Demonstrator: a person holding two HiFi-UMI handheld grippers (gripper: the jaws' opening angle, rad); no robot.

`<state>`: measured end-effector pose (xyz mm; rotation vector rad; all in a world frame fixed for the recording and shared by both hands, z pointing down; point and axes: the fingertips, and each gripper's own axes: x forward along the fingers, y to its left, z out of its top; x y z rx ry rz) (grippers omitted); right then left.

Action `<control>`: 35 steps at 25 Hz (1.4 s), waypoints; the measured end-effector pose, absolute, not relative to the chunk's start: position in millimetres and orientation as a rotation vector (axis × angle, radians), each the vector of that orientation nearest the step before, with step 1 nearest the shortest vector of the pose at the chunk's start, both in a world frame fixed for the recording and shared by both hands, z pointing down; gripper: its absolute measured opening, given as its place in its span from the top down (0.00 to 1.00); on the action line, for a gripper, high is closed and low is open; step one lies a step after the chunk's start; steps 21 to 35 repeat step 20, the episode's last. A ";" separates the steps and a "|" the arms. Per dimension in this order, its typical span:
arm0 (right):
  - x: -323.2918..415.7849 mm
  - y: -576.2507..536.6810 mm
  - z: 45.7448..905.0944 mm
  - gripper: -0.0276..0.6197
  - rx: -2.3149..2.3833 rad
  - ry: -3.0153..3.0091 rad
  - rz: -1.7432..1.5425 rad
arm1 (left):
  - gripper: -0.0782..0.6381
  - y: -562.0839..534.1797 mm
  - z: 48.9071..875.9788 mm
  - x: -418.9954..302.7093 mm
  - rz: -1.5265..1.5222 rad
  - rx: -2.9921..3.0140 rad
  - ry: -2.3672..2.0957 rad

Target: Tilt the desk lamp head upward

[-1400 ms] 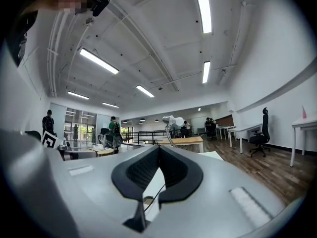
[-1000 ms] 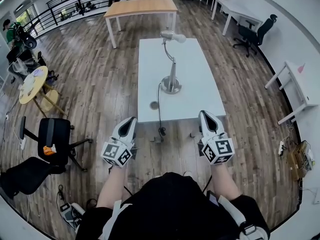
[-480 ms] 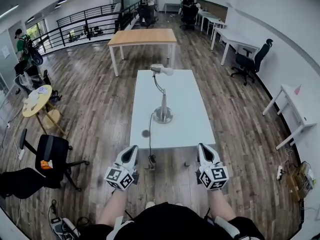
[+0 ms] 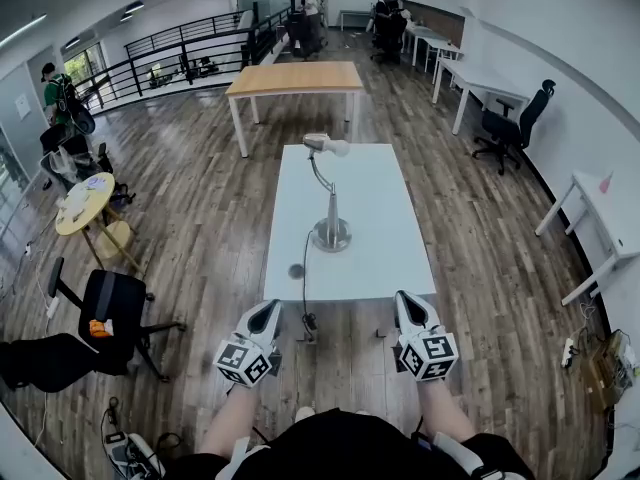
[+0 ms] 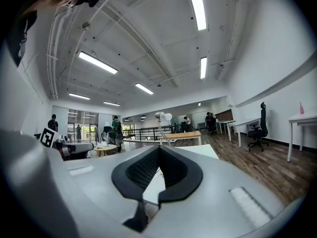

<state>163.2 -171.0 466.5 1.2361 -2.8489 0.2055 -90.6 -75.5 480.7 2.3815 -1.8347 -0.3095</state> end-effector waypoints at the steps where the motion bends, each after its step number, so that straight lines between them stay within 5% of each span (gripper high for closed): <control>1: 162.7 -172.0 466.7 0.95 1.233 -2.851 0.214 | 0.89 -75.2 479.6 -92.3 -0.311 2.376 -1.849; 35: 164.9 -192.2 440.3 0.95 1.258 -2.887 0.143 | 0.89 -91.1 457.6 -96.4 -0.357 2.406 -1.889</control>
